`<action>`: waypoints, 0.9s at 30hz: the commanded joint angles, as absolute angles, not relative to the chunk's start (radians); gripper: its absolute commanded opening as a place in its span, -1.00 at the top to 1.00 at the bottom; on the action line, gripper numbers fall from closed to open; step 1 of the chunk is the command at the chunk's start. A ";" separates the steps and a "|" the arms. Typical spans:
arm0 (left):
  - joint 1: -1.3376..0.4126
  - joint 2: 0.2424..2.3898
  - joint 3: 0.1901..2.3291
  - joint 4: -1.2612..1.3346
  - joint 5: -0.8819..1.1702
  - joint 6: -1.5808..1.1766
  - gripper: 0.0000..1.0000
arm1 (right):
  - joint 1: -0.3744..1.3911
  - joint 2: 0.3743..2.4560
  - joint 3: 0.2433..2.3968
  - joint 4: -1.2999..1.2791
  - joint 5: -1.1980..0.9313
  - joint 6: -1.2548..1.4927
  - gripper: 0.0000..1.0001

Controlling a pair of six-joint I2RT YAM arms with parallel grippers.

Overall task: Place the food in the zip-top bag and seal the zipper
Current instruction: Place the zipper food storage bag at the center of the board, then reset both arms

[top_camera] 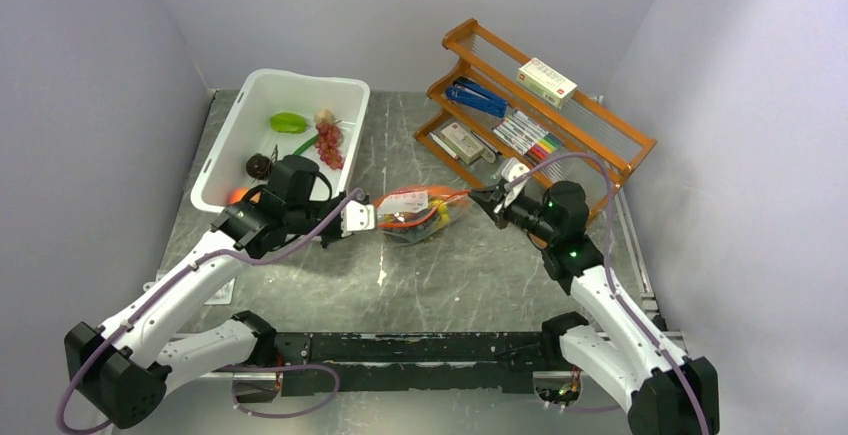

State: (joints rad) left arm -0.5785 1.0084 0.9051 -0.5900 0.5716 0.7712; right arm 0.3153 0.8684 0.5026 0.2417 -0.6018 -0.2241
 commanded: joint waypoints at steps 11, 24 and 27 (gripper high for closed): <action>-0.590 0.926 0.916 -0.637 0.813 0.716 0.26 | 0.311 0.596 0.569 -0.114 -0.513 -0.110 0.41; -0.590 0.818 0.904 -0.345 0.513 0.350 -0.98 | 0.310 0.538 0.728 -0.219 -0.400 0.087 -1.00; -0.590 0.779 0.898 -0.248 0.276 0.110 -0.98 | 0.310 0.561 0.805 -0.284 -0.231 0.256 -1.00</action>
State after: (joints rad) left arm -0.5861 0.8314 0.9058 -0.4328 0.5728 0.4080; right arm 0.3138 0.5499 0.7048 -0.2081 -0.4294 0.0471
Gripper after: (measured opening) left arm 0.990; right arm 0.996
